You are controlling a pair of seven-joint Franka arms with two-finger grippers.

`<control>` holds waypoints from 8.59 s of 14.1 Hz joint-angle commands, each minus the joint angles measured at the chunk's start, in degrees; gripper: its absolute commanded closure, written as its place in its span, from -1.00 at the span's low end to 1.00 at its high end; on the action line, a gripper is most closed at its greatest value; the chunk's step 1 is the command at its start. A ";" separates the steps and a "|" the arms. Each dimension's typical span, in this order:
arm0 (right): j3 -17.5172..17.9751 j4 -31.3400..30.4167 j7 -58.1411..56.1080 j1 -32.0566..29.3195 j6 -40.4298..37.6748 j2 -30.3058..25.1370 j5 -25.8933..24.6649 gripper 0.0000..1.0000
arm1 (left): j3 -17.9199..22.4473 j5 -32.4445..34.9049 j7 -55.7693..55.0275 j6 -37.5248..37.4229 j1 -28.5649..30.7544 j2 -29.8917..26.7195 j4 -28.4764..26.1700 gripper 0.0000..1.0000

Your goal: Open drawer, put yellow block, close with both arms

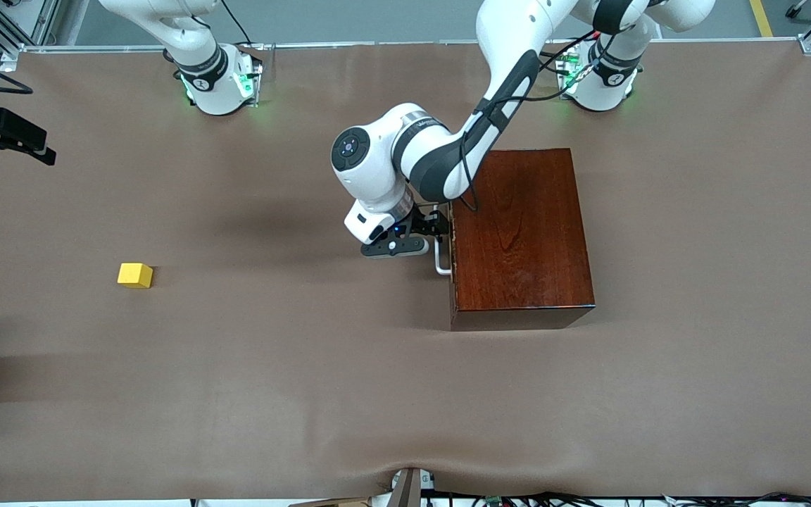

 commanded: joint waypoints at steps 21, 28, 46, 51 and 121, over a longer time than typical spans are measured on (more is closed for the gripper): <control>0.11 -0.11 0.19 -0.39 -0.32 -0.19 1.00 -1.00 | -1.80 -3.32 -13.08 12.85 -0.59 2.52 3.35 -1.00; 0.11 -0.11 0.19 -0.39 -0.32 -0.19 1.00 -1.00 | -1.89 -4.64 -16.50 15.30 -1.38 4.10 7.04 -1.00; -0.15 0.33 -0.86 -2.13 8.37 4.36 0.29 -1.00 | -1.18 -9.12 -10.29 7.77 13.01 -14.60 5.82 -1.00; 0.02 0.24 -2.35 -3.20 10.05 7.28 0.48 -1.00 | -1.27 -9.21 7.27 -4.70 24.35 -19.88 5.46 -1.00; 0.29 -30.44 -8.61 -12.25 41.28 23.90 7.93 1.00 | -8.92 -9.39 47.22 -21.60 53.46 -52.67 -23.19 -1.00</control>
